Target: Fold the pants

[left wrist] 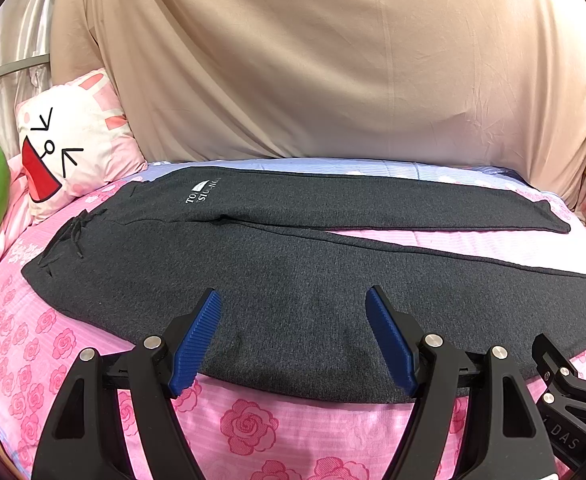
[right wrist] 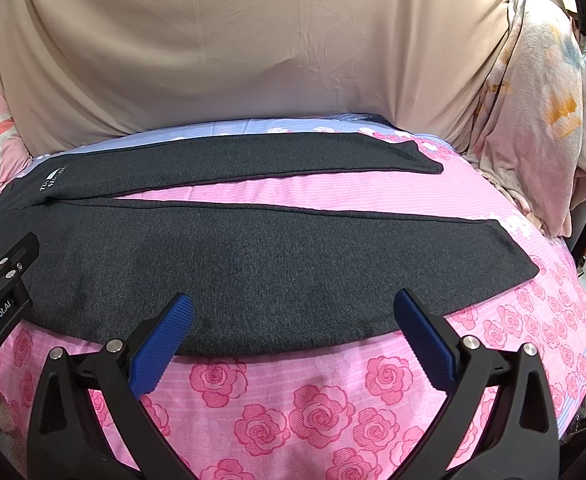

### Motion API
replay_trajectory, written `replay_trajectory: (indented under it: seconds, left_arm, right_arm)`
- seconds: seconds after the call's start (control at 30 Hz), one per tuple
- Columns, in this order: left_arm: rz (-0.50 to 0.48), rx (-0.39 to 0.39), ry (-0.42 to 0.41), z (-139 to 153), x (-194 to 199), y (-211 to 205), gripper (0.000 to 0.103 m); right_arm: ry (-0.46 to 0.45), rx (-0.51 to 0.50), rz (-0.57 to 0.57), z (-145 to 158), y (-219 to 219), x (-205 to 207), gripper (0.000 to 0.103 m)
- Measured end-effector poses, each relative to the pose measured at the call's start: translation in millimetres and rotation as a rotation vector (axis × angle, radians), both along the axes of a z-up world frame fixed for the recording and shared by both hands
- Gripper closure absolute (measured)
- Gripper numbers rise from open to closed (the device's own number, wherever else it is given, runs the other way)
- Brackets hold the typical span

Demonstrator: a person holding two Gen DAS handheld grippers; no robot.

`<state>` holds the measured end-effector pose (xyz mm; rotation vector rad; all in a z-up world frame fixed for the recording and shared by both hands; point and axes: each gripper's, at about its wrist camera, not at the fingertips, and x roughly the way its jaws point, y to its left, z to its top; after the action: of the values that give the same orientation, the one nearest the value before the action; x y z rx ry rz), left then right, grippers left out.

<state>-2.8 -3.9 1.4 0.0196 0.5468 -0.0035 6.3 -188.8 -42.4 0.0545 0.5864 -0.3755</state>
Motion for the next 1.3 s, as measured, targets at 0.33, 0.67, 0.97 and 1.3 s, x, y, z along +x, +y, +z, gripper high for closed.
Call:
replay_trajectory:
  seconds: [0.33,0.67,0.97,1.3]
  left_arm:
    - [0.000,0.001,0.000,0,0,0,0.031]
    - [0.000,0.002,0.002,-1,0,0,0.031]
    - [0.000,-0.003,0.004,-1,0,1,0.030]
    - [-0.017,-0.059,0.016,36,21,66,0.028]
  right_arm:
    - [0.002,0.000,-0.001,-1,1,1,0.005]
    - [0.005,0.001,0.000,-5,4,1,0.005]
    - [0.015,0.020,0.011,-5,2,4,0.005]
    - [-0.021,-0.022,0.078,29,-105,16,0.006]
